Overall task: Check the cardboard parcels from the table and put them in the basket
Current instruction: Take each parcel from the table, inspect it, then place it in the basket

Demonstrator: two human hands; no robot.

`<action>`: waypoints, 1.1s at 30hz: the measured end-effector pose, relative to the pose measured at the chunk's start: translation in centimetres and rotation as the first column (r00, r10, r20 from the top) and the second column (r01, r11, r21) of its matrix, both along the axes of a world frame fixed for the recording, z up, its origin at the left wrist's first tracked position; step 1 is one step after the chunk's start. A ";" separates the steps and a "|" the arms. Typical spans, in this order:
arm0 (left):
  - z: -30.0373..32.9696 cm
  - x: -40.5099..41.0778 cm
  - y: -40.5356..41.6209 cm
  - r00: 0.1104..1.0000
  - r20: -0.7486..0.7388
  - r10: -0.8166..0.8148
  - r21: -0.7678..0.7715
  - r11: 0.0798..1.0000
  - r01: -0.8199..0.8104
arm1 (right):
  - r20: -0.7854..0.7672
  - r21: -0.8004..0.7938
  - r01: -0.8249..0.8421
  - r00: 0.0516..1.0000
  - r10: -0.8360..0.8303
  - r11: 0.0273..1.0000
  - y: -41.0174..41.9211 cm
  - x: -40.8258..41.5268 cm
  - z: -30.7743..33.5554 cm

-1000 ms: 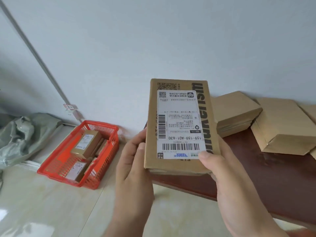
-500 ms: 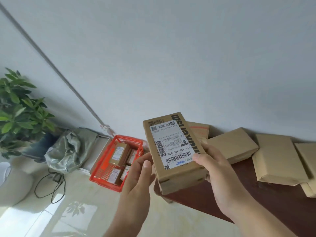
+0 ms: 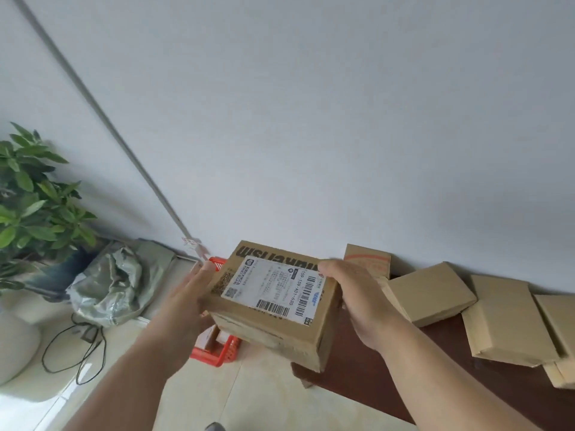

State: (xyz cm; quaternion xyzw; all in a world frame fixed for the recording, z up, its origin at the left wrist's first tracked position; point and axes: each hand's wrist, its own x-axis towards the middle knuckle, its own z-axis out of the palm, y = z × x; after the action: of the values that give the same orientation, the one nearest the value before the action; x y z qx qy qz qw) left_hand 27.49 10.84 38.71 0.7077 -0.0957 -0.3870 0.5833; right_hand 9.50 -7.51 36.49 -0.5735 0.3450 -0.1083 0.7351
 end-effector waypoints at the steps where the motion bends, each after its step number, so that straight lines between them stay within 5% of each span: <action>1: 0.1 1.8 0.7 0.996 -0.070 -0.051 -0.005 0.999 0.050 | -0.008 -0.018 -0.042 0.999 0.042 0.999 0.2 2.1 0.1; 8: -2.1 19.0 10.4 0.917 -0.388 -0.096 -0.067 0.995 0.076 | -0.108 -0.036 -0.299 0.950 0.294 0.954 6.2 21.3 0.6; 10: -2.5 19.7 10.4 0.912 -0.408 -0.044 -0.080 0.997 0.013 | -0.059 0.031 -0.223 0.973 0.224 0.974 6.3 22.3 -0.3; 12: -3.1 22.0 11.8 0.919 -0.389 0.059 -0.120 0.986 -0.114 | -0.019 0.167 0.043 0.999 -0.040 0.985 7.7 25.7 -1.8; 15: -5.0 26.3 13.7 0.915 -0.340 0.217 -0.198 0.935 -0.295 | -0.150 0.089 0.458 0.884 -0.443 0.884 12.1 29.1 -3.6; 19: -8.2 29.1 14.5 0.873 -0.325 0.363 -0.204 0.875 -0.439 | -0.157 0.125 0.290 0.950 -0.270 0.949 19.8 31.7 -5.7; 23: -11.7 28.9 13.7 0.849 -0.333 0.410 -0.130 0.872 -0.472 | -0.142 0.139 0.118 0.985 -0.098 0.983 23.1 34.8 -7.0; 27: -15.2 29.1 12.9 0.858 -0.307 0.411 -0.029 0.897 -0.440 | -0.179 0.098 0.148 0.975 -0.129 0.984 22.9 37.4 -10.3; 33: -21.5 31.4 10.8 0.977 0.033 0.212 0.327 0.921 -0.211 | -0.251 0.106 0.194 0.954 -0.163 0.975 19.7 39.5 -17.8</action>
State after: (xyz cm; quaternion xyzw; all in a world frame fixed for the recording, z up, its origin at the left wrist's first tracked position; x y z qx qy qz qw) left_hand 58.92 21.66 17.18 0.8006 0.0481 -0.3332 0.4957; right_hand 49.04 12.20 18.73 -0.5001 0.4883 -0.0816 0.7105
